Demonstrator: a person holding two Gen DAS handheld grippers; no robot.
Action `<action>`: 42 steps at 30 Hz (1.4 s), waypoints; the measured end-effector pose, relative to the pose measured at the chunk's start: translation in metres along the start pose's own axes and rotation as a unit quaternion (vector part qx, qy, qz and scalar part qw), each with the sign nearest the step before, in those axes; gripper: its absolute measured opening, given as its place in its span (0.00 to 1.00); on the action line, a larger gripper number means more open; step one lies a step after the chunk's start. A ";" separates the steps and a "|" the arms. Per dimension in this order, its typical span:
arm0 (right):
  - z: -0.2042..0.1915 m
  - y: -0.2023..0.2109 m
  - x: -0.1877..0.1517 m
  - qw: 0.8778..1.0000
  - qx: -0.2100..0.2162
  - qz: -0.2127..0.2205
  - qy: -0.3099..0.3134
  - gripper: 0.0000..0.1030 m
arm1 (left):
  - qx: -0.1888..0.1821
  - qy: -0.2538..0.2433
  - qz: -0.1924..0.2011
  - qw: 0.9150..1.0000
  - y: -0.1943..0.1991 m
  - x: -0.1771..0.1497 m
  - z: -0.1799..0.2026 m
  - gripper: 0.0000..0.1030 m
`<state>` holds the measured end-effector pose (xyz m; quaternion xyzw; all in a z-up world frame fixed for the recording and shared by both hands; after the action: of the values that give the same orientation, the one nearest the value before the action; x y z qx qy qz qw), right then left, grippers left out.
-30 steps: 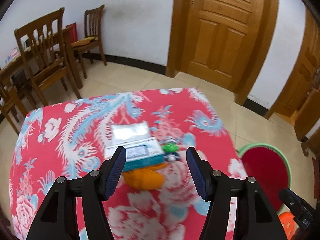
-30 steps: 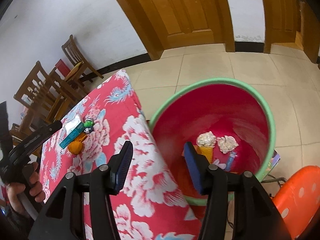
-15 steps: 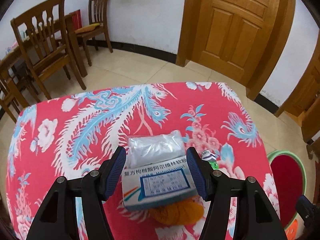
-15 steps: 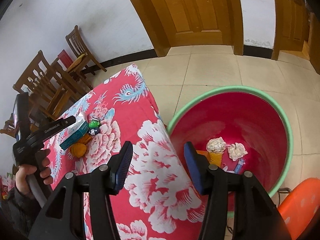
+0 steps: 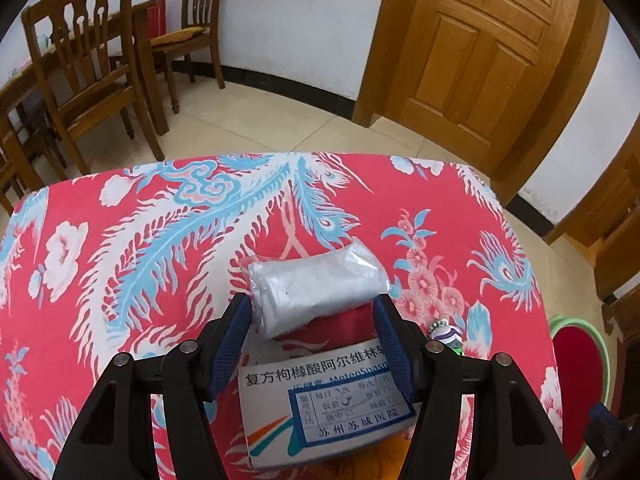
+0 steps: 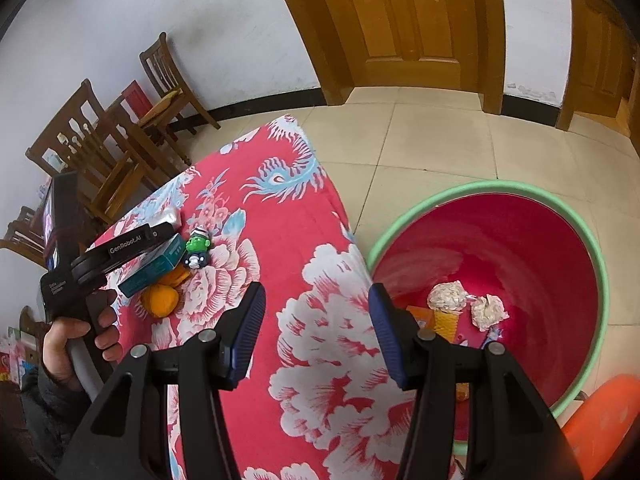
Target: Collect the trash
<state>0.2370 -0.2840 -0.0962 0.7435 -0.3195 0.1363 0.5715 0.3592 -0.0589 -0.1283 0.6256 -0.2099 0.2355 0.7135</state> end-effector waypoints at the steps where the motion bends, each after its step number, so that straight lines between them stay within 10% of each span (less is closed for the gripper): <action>1: -0.002 -0.002 0.000 1.000 0.000 -0.001 0.002 0.54 | 0.001 0.000 0.003 1.000 0.000 0.000 -0.001 0.55; 5: -0.008 -0.007 0.000 1.000 0.003 -0.005 0.008 0.54 | -0.009 0.002 0.004 1.000 -0.001 0.001 -0.003 0.26; 42: -0.108 -0.085 0.012 0.993 0.042 -0.035 0.100 0.52 | 0.008 0.087 0.095 0.992 0.085 -0.019 -0.071 0.24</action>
<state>0.3174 -0.1741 -0.1209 0.7604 -0.2281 0.2035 0.5730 0.2928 0.0188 -0.0812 0.5854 -0.2035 0.3577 0.6985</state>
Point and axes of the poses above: each gripper's, at about its wrist camera, not at the fingertips, and y roughly against the way its jaws point, z to its right, x to its top, the point moved 9 cm from there along -y, roughly the way its jaws point, and after that the axes turned 3 degrees about z, right-handed, at the moved point
